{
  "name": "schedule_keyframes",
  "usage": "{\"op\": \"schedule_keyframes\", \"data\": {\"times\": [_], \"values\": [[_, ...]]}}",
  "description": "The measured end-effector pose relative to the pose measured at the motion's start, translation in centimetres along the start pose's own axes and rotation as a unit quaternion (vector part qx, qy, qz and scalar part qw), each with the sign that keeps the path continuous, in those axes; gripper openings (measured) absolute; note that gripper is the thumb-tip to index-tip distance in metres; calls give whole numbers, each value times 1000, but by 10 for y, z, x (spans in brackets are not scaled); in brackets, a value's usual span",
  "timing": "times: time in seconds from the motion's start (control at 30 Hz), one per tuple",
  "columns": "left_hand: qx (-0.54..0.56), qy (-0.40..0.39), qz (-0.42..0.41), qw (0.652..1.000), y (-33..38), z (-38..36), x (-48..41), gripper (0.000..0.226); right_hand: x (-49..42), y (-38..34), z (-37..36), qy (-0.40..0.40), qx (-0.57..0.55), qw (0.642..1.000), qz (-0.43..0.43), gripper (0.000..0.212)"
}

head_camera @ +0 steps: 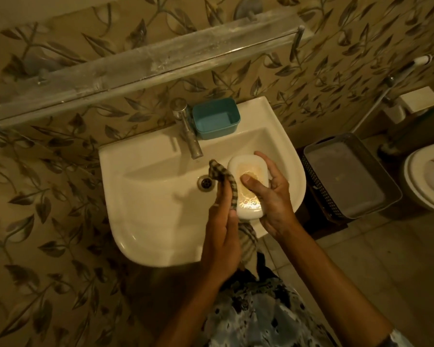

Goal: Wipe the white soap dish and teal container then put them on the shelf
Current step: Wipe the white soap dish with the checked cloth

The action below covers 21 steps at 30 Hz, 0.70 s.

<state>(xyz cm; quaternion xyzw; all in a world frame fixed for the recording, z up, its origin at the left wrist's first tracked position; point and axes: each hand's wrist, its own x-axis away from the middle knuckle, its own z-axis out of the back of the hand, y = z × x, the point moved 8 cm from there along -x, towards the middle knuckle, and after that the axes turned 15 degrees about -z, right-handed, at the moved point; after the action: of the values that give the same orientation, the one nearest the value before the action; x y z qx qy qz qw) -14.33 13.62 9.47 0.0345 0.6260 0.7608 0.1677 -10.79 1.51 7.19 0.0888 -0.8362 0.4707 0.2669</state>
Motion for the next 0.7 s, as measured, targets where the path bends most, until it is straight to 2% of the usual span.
{"op": "schedule_keyframes", "data": {"times": [0.17,0.27,0.33,0.47,0.6,0.7], "values": [[8,14,14,1000,-3,31,-45,46,8,15,-12,-64,41,997,-6,63],[32,2,23,999,-2,29,-50,48,7,11,-11,-32,21,999,12,59],[56,-7,-1,998,7,17,-35,49,4,5,-5,3,-29,999,15,62],[19,-15,-22,999,10,-4,4,52,1,5,9,51,-60,997,6,68],[14,-1,-1,1000,5,3,-9,53,5,16,1,3,-46,999,-21,65],[35,13,30,999,-3,20,-36,49,8,12,-8,-39,21,999,-7,66]]}}
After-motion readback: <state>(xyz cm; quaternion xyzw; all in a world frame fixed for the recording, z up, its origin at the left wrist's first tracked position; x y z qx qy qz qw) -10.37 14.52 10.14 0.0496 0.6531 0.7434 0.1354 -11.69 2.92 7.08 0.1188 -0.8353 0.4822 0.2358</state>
